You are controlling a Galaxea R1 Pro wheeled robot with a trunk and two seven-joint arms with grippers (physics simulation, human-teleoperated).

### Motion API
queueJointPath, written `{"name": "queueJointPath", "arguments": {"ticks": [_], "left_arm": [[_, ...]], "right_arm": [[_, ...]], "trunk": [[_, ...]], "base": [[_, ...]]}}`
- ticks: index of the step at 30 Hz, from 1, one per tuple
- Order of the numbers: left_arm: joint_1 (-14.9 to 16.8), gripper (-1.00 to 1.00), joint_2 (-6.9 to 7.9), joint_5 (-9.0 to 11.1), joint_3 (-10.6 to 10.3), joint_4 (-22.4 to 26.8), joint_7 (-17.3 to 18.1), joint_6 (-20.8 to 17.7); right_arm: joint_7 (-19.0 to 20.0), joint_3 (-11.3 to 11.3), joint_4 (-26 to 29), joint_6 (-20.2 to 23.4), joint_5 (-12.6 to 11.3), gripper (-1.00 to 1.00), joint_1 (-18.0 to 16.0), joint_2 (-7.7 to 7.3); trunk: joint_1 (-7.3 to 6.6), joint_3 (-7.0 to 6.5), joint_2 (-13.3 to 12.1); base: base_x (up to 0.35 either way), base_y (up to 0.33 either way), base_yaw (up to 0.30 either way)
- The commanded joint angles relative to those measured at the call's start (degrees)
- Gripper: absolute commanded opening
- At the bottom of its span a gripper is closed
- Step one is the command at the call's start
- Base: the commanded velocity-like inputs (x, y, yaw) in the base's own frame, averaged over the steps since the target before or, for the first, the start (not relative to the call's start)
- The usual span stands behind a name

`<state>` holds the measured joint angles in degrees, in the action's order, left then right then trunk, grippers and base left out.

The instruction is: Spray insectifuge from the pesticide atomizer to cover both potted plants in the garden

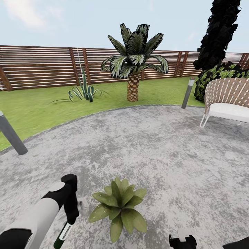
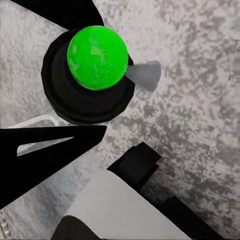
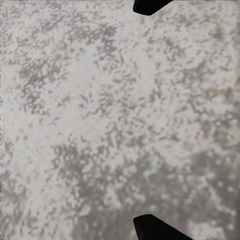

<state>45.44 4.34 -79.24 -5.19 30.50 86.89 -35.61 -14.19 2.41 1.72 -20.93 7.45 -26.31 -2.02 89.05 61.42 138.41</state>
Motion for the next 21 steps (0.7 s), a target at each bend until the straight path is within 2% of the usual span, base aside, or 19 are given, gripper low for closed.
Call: {"name": "queueJointPath", "arguments": {"ticks": [1, 5, 14, 18, 19, 21], "left_arm": [[0.0, -1.0, 0.05, 0.0, -0.3, 0.1, 0.0, -0.6], [0.0, -1.0, -0.1, 0.3, -0.2, 0.1, -0.6, -0.8], [0.0, -1.0, -0.3, 0.4, -0.4, 0.3, -0.8, -0.9], [0.0, -1.0, -0.65, 0.4, 2.0, 0.2, -1.4, -0.9], [0.0, -1.0, -1.22, 0.4, 2.2, 0.1, -2.4, -0.9], [0.0, -1.0, -3.77, 0.4, 2.3, -0.6, -6.3, -1.0]], "right_arm": [[-0.5, 0.2, -0.1, 0.0, 0.5, 1.0, 0.0, 0.0], [-0.5, 0.2, -0.1, 0.0, 0.5, 1.0, 0.0, 0.0], [-0.5, 0.1, -0.1, 0.0, 0.5, 1.0, 0.0, 0.0], [-0.5, 0.2, -0.1, 0.0, 0.5, 1.0, 0.0, 0.0], [-0.5, 0.2, -0.1, 0.0, 0.5, 1.0, 0.0, 0.0], [-0.5, 0.2, -0.1, 0.0, 0.5, 1.0, 0.0, 0.0]], "trunk": [[-0.01, 0.05, 0.0], [-0.01, 0.05, 0.0], [-0.01, 0.05, 0.0], [-0.01, 0.05, 0.0], [-0.01, 0.05, 0.0], [-0.01, 0.05, 0.0]], "base": [[0.0, 0.0, 0.166], [-0.002, -0.001, 0.174], [-0.175, -0.16, 0.01], [-0.023, -0.2, 0.0], [-0.003, -0.052, 0.0], [-0.001, -0.016, 0.0]]}}
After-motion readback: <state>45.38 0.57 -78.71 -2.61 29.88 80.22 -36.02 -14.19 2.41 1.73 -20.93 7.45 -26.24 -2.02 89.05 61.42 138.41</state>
